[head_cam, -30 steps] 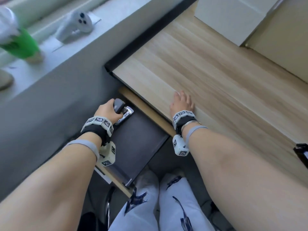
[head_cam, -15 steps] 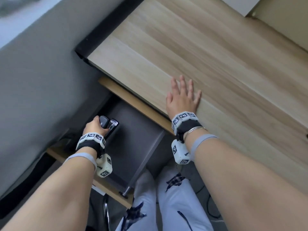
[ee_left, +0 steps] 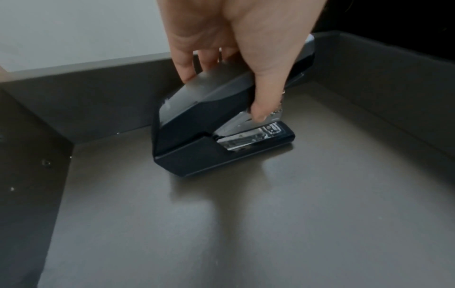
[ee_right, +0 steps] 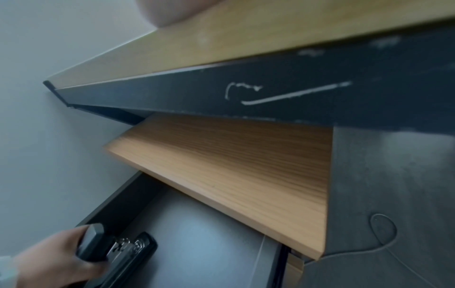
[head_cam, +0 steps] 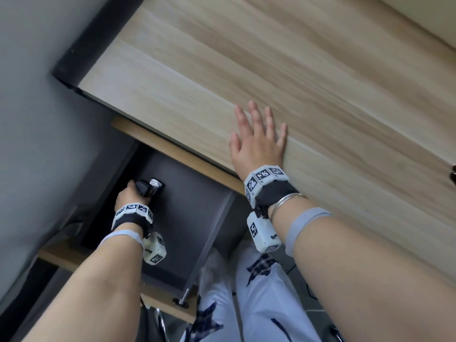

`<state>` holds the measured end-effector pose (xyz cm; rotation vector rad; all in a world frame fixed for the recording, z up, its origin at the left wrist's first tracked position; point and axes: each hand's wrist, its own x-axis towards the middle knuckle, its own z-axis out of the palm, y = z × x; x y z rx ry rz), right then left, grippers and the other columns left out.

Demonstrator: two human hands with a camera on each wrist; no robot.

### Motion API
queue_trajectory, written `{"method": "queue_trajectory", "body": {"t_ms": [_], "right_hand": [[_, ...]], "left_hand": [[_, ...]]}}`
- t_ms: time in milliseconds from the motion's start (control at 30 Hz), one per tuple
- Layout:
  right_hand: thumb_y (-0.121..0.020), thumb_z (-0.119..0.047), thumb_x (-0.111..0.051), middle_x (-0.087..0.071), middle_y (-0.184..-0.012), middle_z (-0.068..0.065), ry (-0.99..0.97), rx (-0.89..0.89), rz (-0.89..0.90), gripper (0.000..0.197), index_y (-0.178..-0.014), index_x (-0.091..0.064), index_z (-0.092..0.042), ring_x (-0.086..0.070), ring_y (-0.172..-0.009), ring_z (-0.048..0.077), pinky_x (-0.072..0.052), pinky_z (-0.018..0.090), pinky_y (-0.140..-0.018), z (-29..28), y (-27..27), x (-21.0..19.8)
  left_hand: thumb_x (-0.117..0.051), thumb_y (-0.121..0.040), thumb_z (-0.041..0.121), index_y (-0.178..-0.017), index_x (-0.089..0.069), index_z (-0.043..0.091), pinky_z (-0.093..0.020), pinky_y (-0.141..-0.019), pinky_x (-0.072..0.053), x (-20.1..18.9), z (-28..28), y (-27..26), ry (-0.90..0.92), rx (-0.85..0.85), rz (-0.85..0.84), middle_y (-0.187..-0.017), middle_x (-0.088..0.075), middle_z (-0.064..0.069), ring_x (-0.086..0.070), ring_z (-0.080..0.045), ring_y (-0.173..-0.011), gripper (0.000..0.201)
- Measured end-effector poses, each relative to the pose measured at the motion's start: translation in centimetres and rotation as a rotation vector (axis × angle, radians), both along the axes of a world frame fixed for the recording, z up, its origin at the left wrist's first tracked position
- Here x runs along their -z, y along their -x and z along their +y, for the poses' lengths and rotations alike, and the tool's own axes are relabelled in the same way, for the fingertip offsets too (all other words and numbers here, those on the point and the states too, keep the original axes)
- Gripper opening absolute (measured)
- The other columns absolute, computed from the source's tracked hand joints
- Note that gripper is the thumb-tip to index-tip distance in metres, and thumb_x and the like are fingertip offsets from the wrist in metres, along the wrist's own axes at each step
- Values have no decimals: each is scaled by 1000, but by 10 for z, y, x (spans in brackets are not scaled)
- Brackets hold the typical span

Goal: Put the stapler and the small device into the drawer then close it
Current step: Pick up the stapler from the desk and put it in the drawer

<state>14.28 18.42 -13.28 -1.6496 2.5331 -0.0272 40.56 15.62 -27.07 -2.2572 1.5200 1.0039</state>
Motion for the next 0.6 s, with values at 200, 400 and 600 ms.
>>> {"method": "queue_trajectory", "body": {"t_ms": [200, 400, 600], "right_hand": [[-93, -45, -31, -15, -162, -11, 8, 4, 7, 59, -150, -16, -42, -11, -151, 22, -7, 55, -119, 0, -1, 1], [-93, -45, -32, -14, -162, -11, 1, 12, -5, 58, -150, -19, -41, -12, -151, 22, -7, 55, -119, 0, -2, -3], [-94, -44, -31, -12, -163, -12, -33, 11, -45, 58, -150, -17, -41, -8, -151, 21, -5, 56, -119, 0, -2, -8]], "left_hand": [[-71, -74, 25, -112, -49, 4, -45, -88, -52, 11, 4, 2, -9, 43, -6, -115, -63, -24, -59, -41, -110, 49], [-77, -71, 26, -120, -49, 4, -45, -97, -43, -2, 2, 4, -46, 72, -57, -129, -52, -21, -46, -41, -122, 61], [-72, -76, 31, -124, -53, 11, -44, -98, -44, -45, 0, 14, -2, 118, -64, -129, -55, -18, -47, -40, -122, 55]]}}
